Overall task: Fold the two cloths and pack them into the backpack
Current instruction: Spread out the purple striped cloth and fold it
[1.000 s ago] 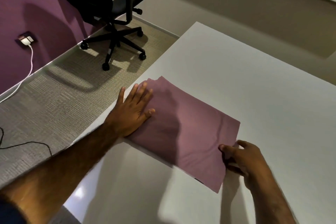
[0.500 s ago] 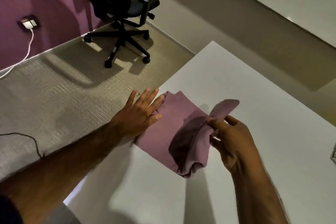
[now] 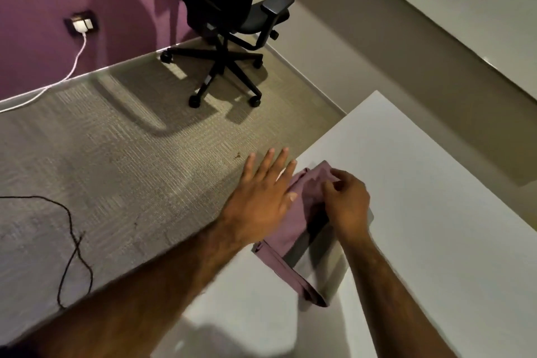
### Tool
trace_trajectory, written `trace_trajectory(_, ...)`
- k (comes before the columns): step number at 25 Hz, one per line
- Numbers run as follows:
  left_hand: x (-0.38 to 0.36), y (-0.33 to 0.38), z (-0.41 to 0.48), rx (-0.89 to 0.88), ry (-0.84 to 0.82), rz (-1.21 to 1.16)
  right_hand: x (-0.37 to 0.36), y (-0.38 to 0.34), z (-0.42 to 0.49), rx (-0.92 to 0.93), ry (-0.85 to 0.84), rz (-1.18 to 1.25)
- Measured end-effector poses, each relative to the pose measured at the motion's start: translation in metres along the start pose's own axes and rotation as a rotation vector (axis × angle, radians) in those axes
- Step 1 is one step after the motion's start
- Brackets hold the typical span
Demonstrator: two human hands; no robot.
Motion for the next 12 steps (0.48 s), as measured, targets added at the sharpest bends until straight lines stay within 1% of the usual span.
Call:
trace_trajectory(1, -0.001, 0.022, -0.003, -0.029, 0.02, 0.001, 0.009, 0.002, 0.005, 0.128, 0.08, -0.142)
trace_trajectory(2, -0.007, 0.042, -0.005, -0.059, 0.019, 0.002, 0.012, 0.006, 0.008, 0.251, 0.098, -0.252)
trace_trajectory(3, -0.016, 0.058, -0.008, -0.078, -0.011, 0.004, 0.007, 0.011, 0.01, 0.355, 0.045, -0.351)
trace_trajectory(4, -0.026, 0.067, -0.011, -0.079, -0.056, 0.021, -0.004, 0.019, 0.011, 0.417, -0.053, -0.464)
trace_trajectory(6, -0.046, 0.067, -0.018, -0.045, -0.147, 0.099, -0.028, 0.042, 0.011, 0.418, -0.236, -0.679)
trace_trajectory(7, -0.052, 0.062, -0.02, -0.029, -0.174, 0.128, -0.036, 0.051, 0.013, 0.4, -0.279, -0.726)
trace_trajectory(10, -0.06, 0.053, -0.024, -0.012, -0.214, 0.168, -0.047, 0.062, 0.018, 0.385, -0.269, -0.712)
trace_trajectory(12, -0.06, 0.056, -0.024, -0.024, -0.224, 0.152, -0.048, 0.062, 0.018, 0.394, -0.266, -0.693)
Point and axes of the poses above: each hand's wrist, its own z-axis towards the middle knuckle, its own x-axis out of the back of the hand, y = z × x, the point moved 6 cm from there along z, towards the middle knuckle, and after that the axes turned 1 degree about -z, right-handed, at the moved point
